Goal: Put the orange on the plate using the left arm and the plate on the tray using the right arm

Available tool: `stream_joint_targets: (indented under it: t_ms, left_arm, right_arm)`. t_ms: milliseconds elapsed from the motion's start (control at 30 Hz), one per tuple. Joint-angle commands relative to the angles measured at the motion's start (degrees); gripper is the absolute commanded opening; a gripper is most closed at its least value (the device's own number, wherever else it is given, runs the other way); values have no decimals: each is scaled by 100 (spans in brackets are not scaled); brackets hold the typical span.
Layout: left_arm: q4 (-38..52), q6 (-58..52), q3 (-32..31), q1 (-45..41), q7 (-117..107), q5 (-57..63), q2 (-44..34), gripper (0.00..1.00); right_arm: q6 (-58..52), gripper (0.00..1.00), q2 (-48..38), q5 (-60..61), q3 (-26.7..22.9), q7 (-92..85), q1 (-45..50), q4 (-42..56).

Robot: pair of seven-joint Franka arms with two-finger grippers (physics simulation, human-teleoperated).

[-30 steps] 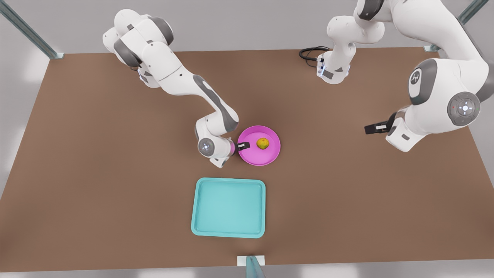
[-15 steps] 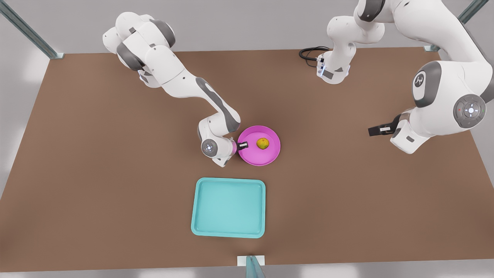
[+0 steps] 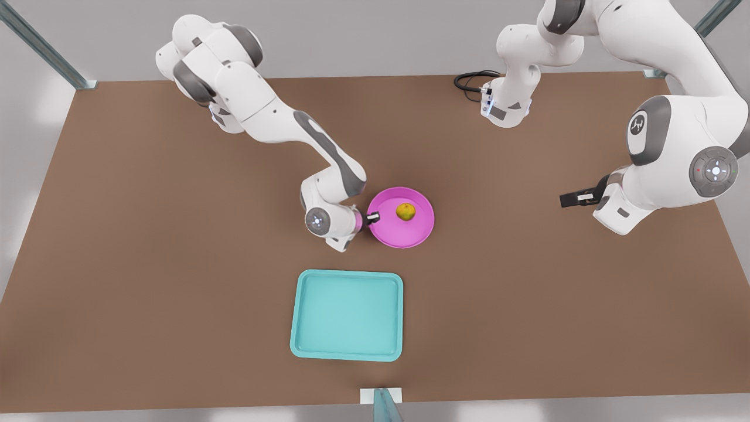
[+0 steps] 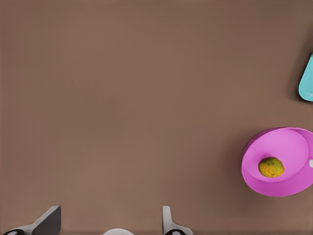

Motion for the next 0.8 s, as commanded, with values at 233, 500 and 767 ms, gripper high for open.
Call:
stream_joint_targets:
  t_ms: [233,500,767]
  left_arm:
    - [3,-5,-8,-7,49,-69,19,100]
    - [3,4,-8,2,49,-69,72,100]
    - [3,4,1,2,49,-78,89,100]
  right_arm:
    - [-543,21,-192,182,-103,-160,-787,579]
    - [-455,21,335,647,-568,-63,-1376,1536]
    - [125,21,784,718,-718,-89,-1429,1791]
